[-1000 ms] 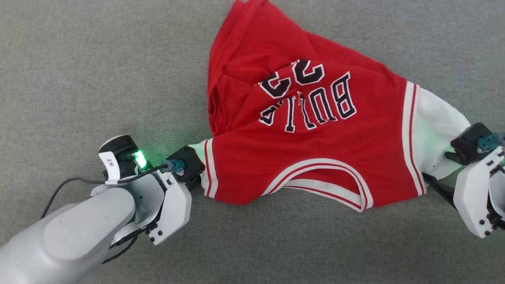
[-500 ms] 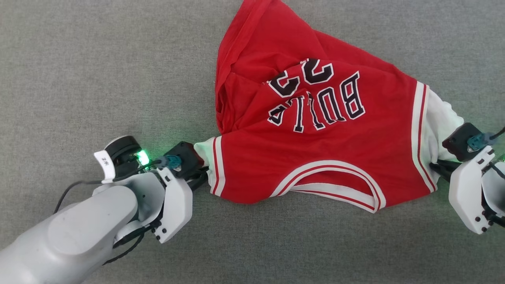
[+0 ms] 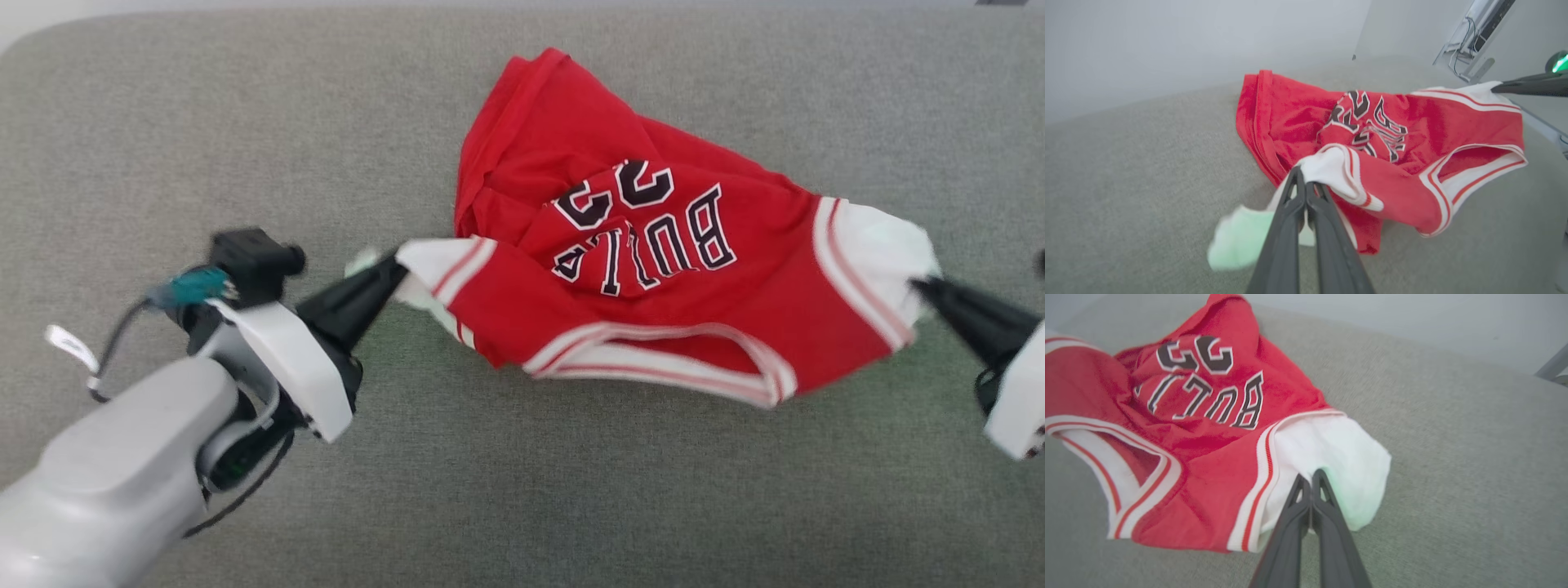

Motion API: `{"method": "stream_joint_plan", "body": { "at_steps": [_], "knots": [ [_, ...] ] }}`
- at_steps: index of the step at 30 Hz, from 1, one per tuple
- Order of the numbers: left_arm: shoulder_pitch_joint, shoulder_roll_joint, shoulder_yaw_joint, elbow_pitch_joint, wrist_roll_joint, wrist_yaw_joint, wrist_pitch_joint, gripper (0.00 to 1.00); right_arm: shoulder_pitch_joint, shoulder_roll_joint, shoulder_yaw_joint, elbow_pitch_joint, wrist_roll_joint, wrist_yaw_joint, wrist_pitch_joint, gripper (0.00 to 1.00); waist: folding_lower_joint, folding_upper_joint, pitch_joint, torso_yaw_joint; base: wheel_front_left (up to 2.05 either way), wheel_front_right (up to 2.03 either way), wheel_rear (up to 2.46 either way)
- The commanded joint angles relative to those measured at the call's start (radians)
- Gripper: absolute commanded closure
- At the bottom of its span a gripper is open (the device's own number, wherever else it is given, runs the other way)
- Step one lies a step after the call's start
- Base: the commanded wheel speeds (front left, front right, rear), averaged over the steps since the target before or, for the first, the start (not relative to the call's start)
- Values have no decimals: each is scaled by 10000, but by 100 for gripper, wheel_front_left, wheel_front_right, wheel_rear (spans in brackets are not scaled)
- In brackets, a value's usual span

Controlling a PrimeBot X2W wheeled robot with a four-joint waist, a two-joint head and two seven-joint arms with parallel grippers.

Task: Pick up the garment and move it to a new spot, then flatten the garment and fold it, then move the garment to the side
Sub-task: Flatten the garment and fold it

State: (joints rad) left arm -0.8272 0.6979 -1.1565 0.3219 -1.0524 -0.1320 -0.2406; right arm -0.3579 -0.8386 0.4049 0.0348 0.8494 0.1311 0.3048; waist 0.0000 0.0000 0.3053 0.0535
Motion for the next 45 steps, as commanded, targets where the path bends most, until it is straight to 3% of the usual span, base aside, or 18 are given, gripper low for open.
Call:
{"method": "stream_joint_plan", "body": {
  "at_steps": [1,5,11,18,24,29,35,41,45],
  "knots": [
    [189,116,458,-287,-289,33,-163,100,308,199,-698,-377,371,-7,-194,100,0,0,-188,78,0,0,0],
    [314,149,1524,-646,-656,33,-248,100,645,825,-2257,-991,1200,-7,-364,100,0,0,-221,148,0,0,0],
    [-341,-484,2778,64,-1065,33,-261,100,-732,2794,-3618,-219,2258,-6,-113,100,0,0,204,104,0,0,0],
    [-3189,-1663,3938,2626,-1452,286,-77,100,-5050,5154,-4614,2698,1925,-4,-80,100,0,0,1317,-108,0,0,0],
    [-6537,-2290,4897,5071,-1626,683,-5,100,-9396,6467,-5371,5208,1021,-4,-1102,100,0,0,2013,-430,0,0,0],
    [-8390,-2539,5619,6062,-1526,734,-204,100,-11533,6734,-5471,6279,394,-6,-2063,100,0,0,2113,-511,0,0,0],
    [-9782,-2811,6598,6672,-1086,378,-259,100,-13117,6468,-5170,7507,-233,-9,-3061,100,0,0,1948,-452,0,0,0],
    [-8580,-3383,6340,6929,-1052,20,-238,100,-12246,6149,-4251,8019,-80,-7,-2614,100,0,0,1738,-256,0,0,0],
    [-6857,-3333,5849,5736,-1591,8,-90,100,-10797,5813,-3467,7781,250,-6,-1860,100,0,0,1637,-135,0,0,0]
  ]
}}
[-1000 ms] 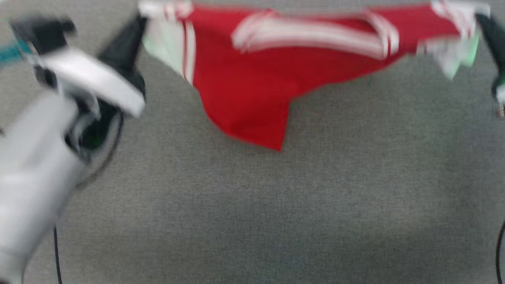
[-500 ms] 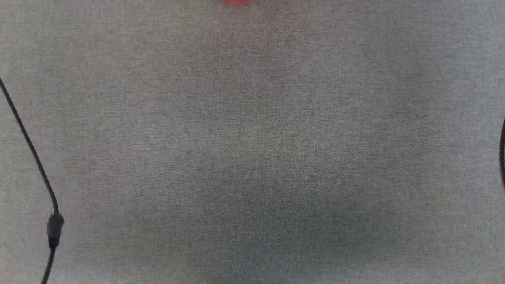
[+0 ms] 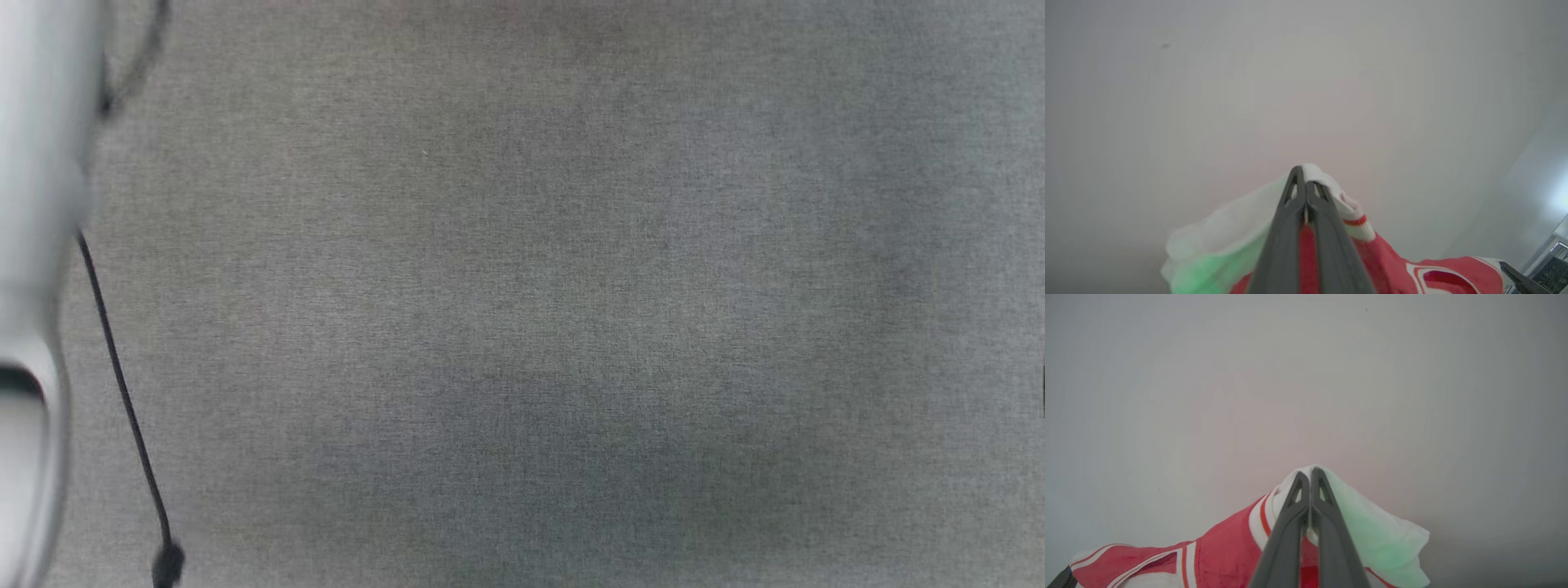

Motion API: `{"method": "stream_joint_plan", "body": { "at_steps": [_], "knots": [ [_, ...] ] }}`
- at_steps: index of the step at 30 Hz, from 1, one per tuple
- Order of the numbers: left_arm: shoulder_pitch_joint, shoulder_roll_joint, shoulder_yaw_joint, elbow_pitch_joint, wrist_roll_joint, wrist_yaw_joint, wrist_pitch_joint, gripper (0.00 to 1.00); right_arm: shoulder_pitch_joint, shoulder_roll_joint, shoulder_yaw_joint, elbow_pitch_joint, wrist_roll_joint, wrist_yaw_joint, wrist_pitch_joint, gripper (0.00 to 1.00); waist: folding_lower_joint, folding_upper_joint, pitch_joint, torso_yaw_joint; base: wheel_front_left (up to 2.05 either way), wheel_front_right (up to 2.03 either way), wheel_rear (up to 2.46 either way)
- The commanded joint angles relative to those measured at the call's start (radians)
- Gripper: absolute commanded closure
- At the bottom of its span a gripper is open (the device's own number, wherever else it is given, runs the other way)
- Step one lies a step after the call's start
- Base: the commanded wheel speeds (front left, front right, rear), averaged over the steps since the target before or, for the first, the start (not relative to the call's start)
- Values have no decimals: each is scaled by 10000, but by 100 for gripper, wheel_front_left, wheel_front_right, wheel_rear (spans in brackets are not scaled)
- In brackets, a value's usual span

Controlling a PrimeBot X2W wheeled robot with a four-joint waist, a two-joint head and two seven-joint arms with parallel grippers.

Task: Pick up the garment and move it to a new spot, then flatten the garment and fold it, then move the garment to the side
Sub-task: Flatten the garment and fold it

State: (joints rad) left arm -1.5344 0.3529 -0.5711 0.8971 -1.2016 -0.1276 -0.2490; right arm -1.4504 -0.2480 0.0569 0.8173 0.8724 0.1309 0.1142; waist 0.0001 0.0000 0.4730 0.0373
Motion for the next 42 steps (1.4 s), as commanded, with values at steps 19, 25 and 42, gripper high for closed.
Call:
{"method": "stream_joint_plan", "body": {
  "at_steps": [19,25,42],
  "knots": [
    [9460,2749,-2049,-5923,-2136,-43,-3,100,9798,-2001,193,-5538,2717,-2,2970,100,-1,0,-1815,343,0,0,0],
    [10898,3147,-2364,-6726,-1956,-44,-92,100,11889,-2348,-163,-7069,2363,-4,3861,100,-1,0,-2086,459,0,0,0],
    [14659,5251,-2008,-10642,-1502,1014,-172,100,17295,-1176,-3245,-12076,1897,-4,7147,100,-1,0,-2476,778,0,0,0]
  ]
}}
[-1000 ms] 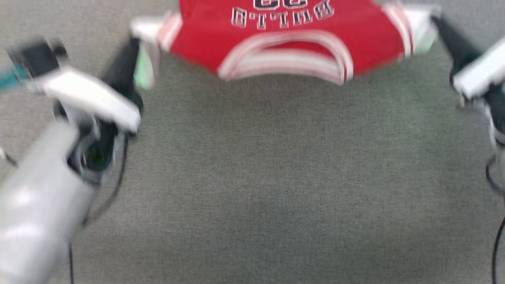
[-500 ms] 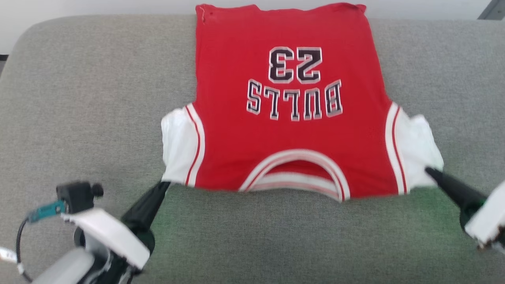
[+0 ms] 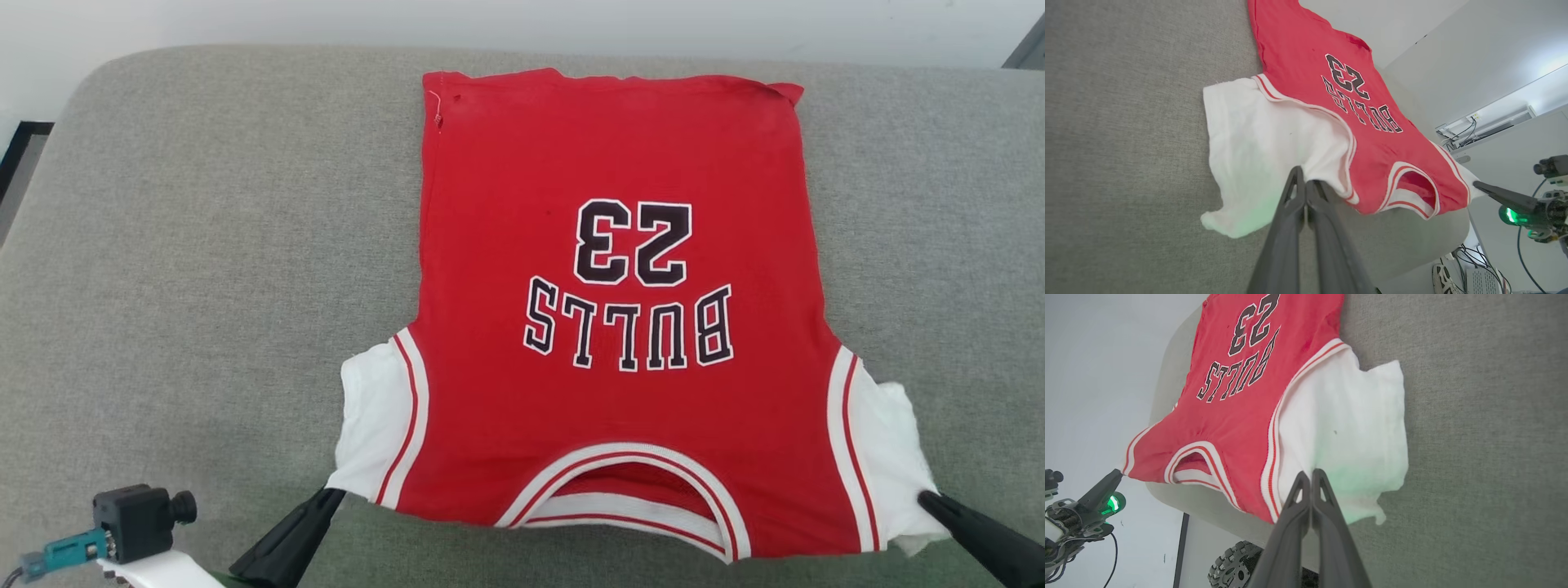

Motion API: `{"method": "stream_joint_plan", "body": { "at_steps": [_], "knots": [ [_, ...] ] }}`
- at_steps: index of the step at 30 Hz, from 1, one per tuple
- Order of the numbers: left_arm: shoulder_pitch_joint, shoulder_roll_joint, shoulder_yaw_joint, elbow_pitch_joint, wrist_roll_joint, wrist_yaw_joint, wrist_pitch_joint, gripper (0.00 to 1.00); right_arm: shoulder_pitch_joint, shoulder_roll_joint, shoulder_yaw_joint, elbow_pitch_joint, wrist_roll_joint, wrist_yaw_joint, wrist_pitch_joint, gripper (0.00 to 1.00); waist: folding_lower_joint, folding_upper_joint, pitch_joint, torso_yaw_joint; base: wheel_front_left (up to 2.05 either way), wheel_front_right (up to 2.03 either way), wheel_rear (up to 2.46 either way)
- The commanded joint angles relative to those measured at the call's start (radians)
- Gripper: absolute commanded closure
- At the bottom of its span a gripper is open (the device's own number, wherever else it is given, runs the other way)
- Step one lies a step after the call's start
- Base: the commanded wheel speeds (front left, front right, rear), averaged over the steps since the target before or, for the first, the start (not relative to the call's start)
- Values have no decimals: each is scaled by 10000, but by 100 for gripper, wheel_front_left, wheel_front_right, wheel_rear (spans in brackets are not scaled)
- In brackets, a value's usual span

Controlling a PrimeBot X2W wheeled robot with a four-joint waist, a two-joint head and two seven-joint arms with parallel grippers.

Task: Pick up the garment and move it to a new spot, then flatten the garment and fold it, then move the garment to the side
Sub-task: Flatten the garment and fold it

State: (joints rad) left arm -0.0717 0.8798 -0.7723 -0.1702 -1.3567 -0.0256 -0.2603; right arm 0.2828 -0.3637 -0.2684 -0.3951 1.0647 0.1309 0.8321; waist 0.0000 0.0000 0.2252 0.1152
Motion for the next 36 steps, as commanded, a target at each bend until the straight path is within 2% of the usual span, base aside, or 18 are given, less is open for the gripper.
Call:
{"method": "stream_joint_plan", "body": {
  "at_steps": [1,6,14,23,28,29,30,31,36],
  "knots": [
    [107,-50,41,-67,65,21,-60,100,29,104,-85,-113,-76,-4,95,100,0,0,14,-7,0,0,0],
    [-178,-463,-130,177,215,-104,122,100,-358,469,141,-225,-624,-2,630,100,0,0,85,-44,0,0,0],
    [-1092,-1792,-825,2153,489,-674,657,100,-971,582,1347,1282,-1482,-2,1125,100,0,0,199,-21,0,0,0],
    [-1714,-2848,-1239,4607,753,-975,521,100,-1292,-374,2642,2928,-2766,-4,-134,100,0,0,341,55,0,0,0],
    [-1885,-3068,-1406,5244,796,-1014,488,100,-1550,-709,3275,3420,-2899,-8,-815,100,0,0,370,23,0,0,0],
    [-1910,-3095,-1420,5330,766,-1006,442,100,-1636,-754,3357,3449,-2870,-13,-998,82,0,0,377,15,0,0,0],
    [-1933,-3111,-1441,5379,747,-1014,442,100,-1712,-837,3403,3472,-2853,-15,-1153,20,0,0,383,8,0,0,0],
    [-1965,-3121,-1490,5378,735,-1017,421,100,-1783,-1006,3495,3435,-2927,-16,-1271,0,0,0,390,4,0,0,0],
    [-1868,-2977,-1573,5056,569,-1026,240,100,-1835,-1418,3088,2516,-2541,-10,-1709,0,0,0,353,-24,0,0,0]
  ]
}}
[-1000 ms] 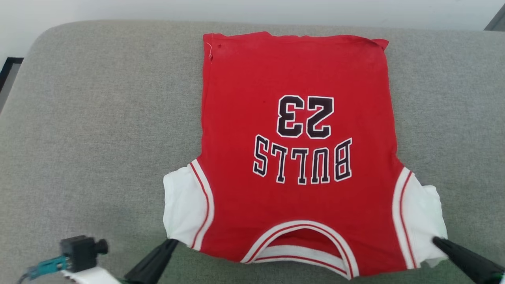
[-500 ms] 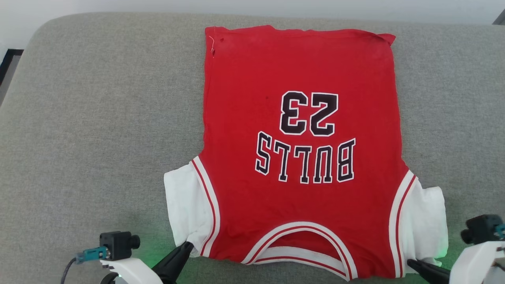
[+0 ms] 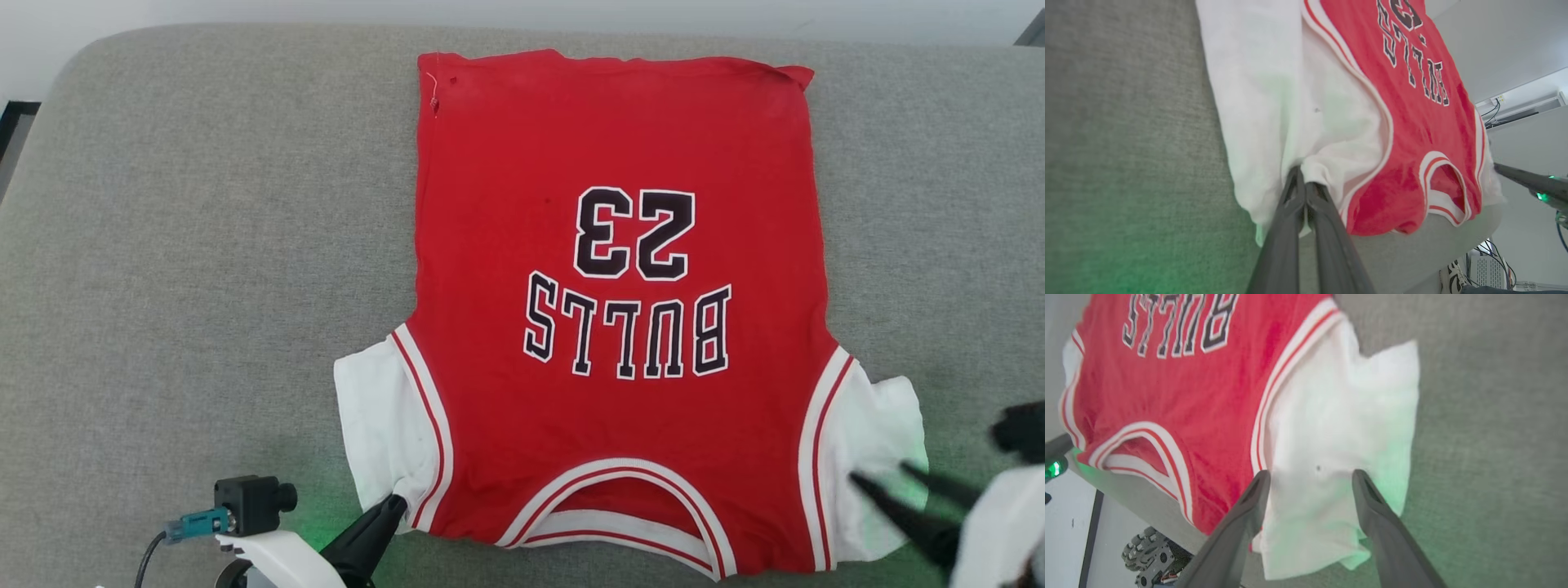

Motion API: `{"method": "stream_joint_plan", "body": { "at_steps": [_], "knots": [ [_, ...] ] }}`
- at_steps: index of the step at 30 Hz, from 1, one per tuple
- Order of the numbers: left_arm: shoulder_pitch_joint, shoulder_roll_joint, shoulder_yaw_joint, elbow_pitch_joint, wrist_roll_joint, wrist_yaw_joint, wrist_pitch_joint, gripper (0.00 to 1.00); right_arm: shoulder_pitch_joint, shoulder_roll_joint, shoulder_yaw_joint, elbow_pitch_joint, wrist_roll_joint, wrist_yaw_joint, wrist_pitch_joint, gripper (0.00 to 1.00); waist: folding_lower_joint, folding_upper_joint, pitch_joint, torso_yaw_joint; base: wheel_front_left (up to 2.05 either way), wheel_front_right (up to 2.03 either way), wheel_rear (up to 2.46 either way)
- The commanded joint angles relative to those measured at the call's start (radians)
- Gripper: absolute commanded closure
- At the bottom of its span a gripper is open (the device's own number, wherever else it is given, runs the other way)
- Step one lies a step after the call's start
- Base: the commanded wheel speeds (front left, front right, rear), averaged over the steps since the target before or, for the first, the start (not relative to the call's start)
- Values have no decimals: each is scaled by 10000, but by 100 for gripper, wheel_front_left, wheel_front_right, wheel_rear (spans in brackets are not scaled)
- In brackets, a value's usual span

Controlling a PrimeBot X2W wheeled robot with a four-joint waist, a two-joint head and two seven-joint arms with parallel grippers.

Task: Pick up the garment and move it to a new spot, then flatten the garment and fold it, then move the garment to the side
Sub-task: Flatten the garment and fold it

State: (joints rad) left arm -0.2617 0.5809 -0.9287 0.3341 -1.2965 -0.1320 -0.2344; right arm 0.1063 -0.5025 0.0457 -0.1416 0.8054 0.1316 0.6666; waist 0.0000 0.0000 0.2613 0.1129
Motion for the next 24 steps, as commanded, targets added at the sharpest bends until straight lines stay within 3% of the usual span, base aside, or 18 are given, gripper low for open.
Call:
{"method": "stream_joint_plan", "body": {
  "at_steps": [1,6,10,16,24],
  "knots": [
    [94,70,11,-89,-38,38,-52,100,-50,-112,-275,-334,186,-10,-33,0,0,0,-25,-1,0,0,0],
    [405,213,243,-570,85,34,-247,100,-399,-389,-1918,-1554,708,-11,323,0,0,0,-37,37,0,0,0],
    [590,120,439,-946,375,34,-291,100,-1565,-460,-2698,-1433,383,-11,562,0,0,0,105,222,0,0,0],
    [156,-139,456,-1346,823,33,-314,100,-4382,-609,-2072,189,-454,-11,1063,0,0,0,725,745,0,0,0],
    [-677,-762,347,-1824,1236,32,-316,100,-8490,-963,-944,3675,-2195,-11,1216,0,0,0,1694,1829,0,0,0]
  ]
}}
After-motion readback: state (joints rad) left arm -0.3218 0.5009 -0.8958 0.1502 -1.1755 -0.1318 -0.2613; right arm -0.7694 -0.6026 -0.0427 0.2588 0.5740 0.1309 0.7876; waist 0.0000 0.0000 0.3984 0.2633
